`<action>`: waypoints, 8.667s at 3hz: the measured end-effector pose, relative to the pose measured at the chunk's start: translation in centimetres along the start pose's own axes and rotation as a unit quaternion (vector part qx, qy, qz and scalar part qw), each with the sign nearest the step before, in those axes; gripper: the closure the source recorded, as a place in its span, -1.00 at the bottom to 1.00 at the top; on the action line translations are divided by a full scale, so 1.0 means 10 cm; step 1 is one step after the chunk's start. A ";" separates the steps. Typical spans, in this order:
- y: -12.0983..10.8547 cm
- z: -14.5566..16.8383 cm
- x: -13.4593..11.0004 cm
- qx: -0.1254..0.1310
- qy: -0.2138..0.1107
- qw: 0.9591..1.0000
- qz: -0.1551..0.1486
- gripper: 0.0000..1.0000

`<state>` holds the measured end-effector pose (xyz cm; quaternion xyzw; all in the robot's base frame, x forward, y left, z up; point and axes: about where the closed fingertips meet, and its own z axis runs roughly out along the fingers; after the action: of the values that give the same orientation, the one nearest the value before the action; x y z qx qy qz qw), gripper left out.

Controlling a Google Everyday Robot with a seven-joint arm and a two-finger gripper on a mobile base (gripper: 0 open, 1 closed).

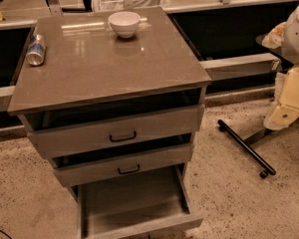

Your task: Close bottom drawer

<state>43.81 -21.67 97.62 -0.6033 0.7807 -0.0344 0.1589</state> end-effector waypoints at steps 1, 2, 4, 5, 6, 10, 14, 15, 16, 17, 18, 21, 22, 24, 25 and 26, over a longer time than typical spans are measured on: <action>0.00 0.00 0.00 0.000 0.000 1.000 0.000 -1.00; 0.12 0.25 -0.02 -0.017 -0.042 0.999 0.011 -1.00; 0.99 1.78 -0.04 -0.122 -0.231 0.965 0.035 -1.00; 1.16 1.90 -0.05 -0.141 -0.274 0.951 0.040 -1.00; 1.16 2.07 -0.17 -0.136 -0.291 0.946 0.038 -1.00; 2.27 4.21 -0.63 -0.165 -0.465 0.867 0.067 -1.00; 2.79 5.62 -0.40 -0.221 -0.398 0.886 -0.086 -1.00; 2.79 5.70 -0.42 -0.216 -0.390 0.891 -0.083 -1.00; 2.72 6.17 -0.35 -0.188 -0.375 0.905 -0.072 -1.00; 2.74 6.65 -0.25 -0.168 -0.364 0.914 -0.056 -1.00; 2.76 6.89 -0.21 -0.157 -0.358 0.919 -0.055 -0.68; 2.76 7.04 -0.18 -0.138 -0.347 0.926 -0.061 0.36; 2.76 7.19 -0.11 -0.142 -0.349 0.924 -0.056 0.83; 2.81 7.57 0.02 -0.149 -0.329 0.931 -0.059 1.00; 2.84 7.72 0.04 -0.147 -0.320 0.934 -0.064 1.00; 2.79 7.84 0.04 -0.141 -0.322 0.934 -0.061 1.00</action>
Offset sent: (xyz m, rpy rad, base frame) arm -0.0310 0.0546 -0.2134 0.9140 0.1567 0.0620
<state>40.47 -3.70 16.45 -0.6444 0.6464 0.2629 0.3126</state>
